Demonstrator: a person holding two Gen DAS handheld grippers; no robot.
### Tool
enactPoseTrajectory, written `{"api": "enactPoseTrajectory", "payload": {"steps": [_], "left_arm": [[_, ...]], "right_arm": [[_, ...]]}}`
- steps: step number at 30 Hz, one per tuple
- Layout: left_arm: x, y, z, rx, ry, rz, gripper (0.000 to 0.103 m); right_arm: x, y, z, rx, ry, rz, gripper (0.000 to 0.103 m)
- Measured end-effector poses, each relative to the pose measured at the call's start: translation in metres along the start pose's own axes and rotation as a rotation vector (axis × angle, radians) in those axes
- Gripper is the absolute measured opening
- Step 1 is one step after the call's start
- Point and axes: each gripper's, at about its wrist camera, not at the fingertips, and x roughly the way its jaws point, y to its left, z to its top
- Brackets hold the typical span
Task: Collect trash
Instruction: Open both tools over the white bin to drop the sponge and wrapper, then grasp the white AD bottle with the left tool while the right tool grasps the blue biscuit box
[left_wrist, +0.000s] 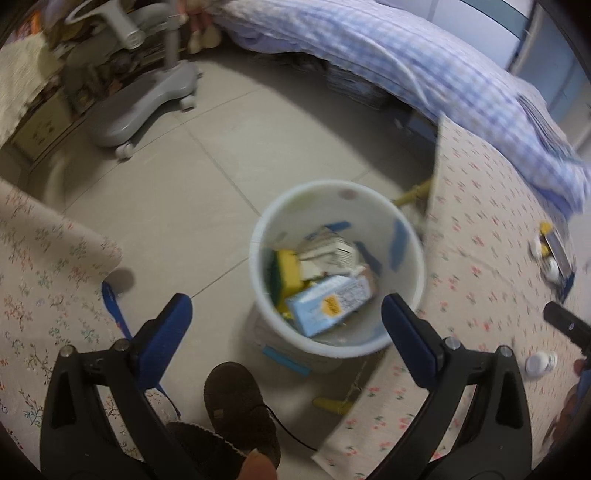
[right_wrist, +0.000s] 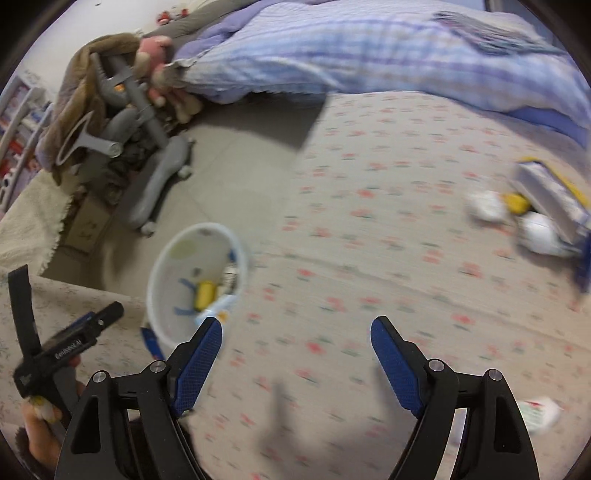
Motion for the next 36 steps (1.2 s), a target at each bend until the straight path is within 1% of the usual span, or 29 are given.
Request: {"api": "enactPoseTrajectory", "payload": {"steps": [8, 11, 15, 19, 22, 27, 30, 32, 33, 36], "left_arm": [[-0.011, -0.078, -0.010, 0.167, 0.012, -0.116, 0.102], [-0.013, -0.117, -0.018, 0.252, 0.026, -0.155, 0.102], [-0.017, -0.167, -0.032, 0.357, 0.059, -0.199, 0.102], [-0.019, -0.210, -0.046, 0.438, 0.076, -0.245, 0.102], [-0.020, -0.242, -0.059, 0.516, 0.083, -0.271, 0.101], [-0.020, -0.287, -0.083, 0.656, 0.090, -0.326, 0.094], [-0.020, -0.312, -0.097, 0.744, 0.098, -0.374, 0.083], [-0.020, -0.325, -0.103, 0.794, 0.097, -0.404, 0.074], [-0.020, -0.334, -0.107, 0.833, 0.091, -0.418, 0.072], [-0.020, -0.353, -0.116, 0.915, 0.076, -0.426, 0.069]], "right_arm": [[-0.053, -0.079, -0.019, 0.085, -0.048, -0.079, 0.084], [-0.071, -0.108, -0.029, 0.127, -0.068, -0.108, 0.084], [-0.091, -0.152, -0.047, 0.173, -0.078, -0.152, 0.084], [-0.106, -0.191, -0.069, 0.207, -0.070, -0.201, 0.084], [-0.115, -0.215, -0.086, 0.237, -0.069, -0.221, 0.084], [-0.126, -0.253, -0.110, 0.292, -0.061, -0.247, 0.084], [-0.131, -0.272, -0.124, 0.326, -0.063, -0.250, 0.084], [-0.133, -0.281, -0.128, 0.343, -0.065, -0.249, 0.084], [-0.133, -0.282, -0.129, 0.347, -0.065, -0.250, 0.084], [-0.134, -0.288, -0.130, 0.360, -0.068, -0.248, 0.084]]}}
